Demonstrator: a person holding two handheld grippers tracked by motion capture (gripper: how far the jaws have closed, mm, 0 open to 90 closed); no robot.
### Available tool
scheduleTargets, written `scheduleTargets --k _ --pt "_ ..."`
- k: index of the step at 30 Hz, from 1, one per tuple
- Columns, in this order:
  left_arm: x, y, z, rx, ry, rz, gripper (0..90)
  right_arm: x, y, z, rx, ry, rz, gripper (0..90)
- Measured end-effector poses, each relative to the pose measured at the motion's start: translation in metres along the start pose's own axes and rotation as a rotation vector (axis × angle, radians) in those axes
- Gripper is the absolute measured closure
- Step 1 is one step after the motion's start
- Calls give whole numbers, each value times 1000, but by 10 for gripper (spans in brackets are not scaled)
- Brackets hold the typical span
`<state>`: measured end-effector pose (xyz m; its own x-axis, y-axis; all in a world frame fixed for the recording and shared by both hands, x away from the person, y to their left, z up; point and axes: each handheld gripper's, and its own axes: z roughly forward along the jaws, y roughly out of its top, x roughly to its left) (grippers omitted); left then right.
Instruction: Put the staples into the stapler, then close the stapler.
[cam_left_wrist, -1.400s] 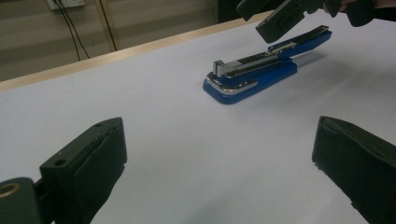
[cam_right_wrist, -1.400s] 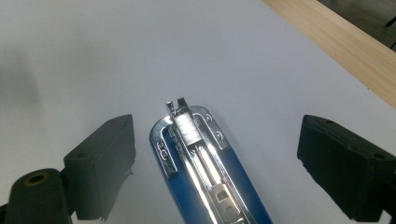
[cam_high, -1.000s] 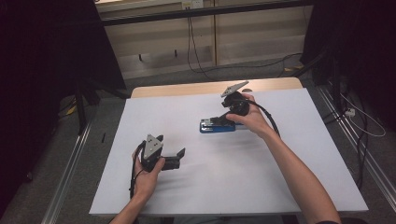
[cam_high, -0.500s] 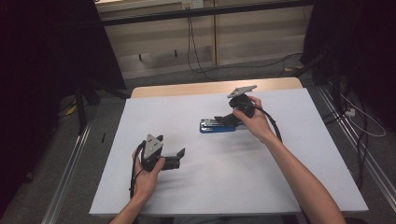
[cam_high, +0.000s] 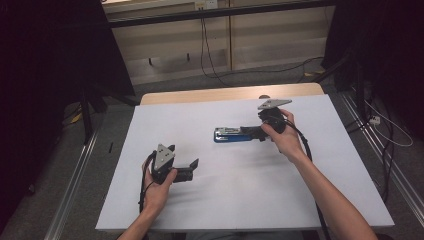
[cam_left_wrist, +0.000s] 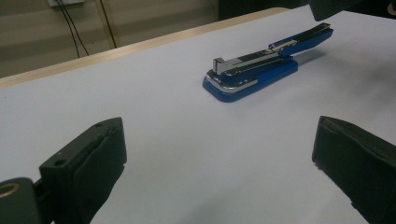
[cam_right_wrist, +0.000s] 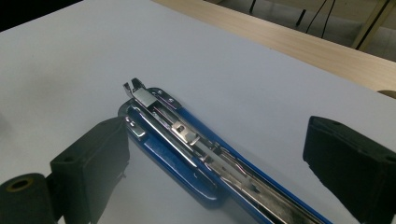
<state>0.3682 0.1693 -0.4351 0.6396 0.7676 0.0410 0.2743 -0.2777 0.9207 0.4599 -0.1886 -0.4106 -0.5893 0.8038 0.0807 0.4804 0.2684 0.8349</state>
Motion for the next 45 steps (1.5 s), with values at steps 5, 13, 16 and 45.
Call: scheduleTargets --k 5,13,16,45 --pt "0 -1 1 10 15 -1 34 0 -9 -10 -20 -16 -4 68" --pt "0 -1 2 14 12 -5 34 -2 -13 -22 -59 -49 15 64" --pt "2 -1 3 15 11 -15 32 -2 -15 -25 -63 -67 21 64" --pt "-7 12 38 -1 15 24 53 -19 -41 -61 -140 -154 35 51"
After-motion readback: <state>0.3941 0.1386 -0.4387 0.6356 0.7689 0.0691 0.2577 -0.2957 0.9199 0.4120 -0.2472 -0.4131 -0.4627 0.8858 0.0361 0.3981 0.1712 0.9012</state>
